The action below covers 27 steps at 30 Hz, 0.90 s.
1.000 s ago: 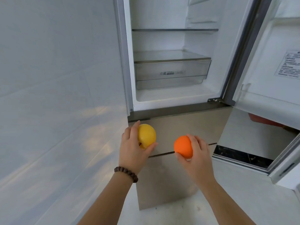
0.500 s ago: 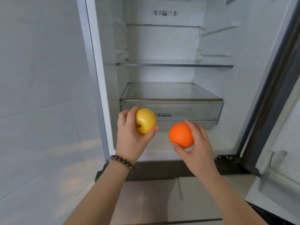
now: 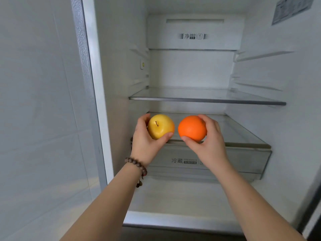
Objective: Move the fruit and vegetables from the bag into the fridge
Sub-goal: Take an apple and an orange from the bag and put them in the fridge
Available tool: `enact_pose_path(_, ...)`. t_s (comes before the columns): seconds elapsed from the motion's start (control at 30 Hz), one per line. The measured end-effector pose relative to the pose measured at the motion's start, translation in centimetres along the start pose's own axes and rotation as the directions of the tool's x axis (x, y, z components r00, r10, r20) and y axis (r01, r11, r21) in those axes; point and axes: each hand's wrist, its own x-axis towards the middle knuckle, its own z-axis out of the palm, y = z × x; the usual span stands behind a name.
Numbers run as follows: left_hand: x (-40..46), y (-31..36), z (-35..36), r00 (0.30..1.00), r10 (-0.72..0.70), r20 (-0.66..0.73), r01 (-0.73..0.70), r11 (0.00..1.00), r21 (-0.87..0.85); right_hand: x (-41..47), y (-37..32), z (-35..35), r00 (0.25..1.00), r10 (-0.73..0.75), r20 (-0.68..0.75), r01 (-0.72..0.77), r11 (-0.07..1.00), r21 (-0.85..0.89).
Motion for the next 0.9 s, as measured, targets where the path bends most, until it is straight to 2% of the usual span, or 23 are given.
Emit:
enact_pose_path(0.1, 1.9, -0.5, 0.3, 0.999, -0.032, 0.023, 0.032, 0.999, -0.01, 1.9, 1.1, 0.8, 0.998, 0.0, 0.065, 0.0, 1.0, -0.01)
enact_pose_path(0.23, 4.8, -0.9, 1.0, 0.989, -0.054, 0.138, 0.046, 0.997, 0.06, 4.5, 2.7, 1.6, 0.98, 0.054, 0.191, -0.044, 0.997, -0.055)
enact_pose_path(0.43, 8.2, -2.3, 2.5, 0.957, -0.218, 0.192, 0.205, 0.975, 0.087, 8.8, 5.4, 2.8, 0.933, 0.093, 0.347, -0.059, 0.993, -0.106)
enact_pose_path(0.67, 12.2, -3.5, 4.1, 0.906, -0.36, 0.222, 0.324, 0.928, 0.182, 13.2, 7.7, 4.8, 0.897, 0.209, 0.389, -0.188, 0.978, -0.094)
enact_pose_path(0.8, 13.8, -4.7, 5.3, 0.907, -0.37, 0.2, 0.329, 0.921, 0.21, 14.8, 8.5, 6.2, 0.882, 0.269, 0.387, -0.251, 0.963, -0.098)
enact_pose_path(0.9, 14.8, -5.3, 5.9, 0.912, -0.358, 0.199, 0.309, 0.921, 0.238, 16.0, 8.9, 7.0, 0.88, 0.27, 0.391, -0.243, 0.963, -0.118)
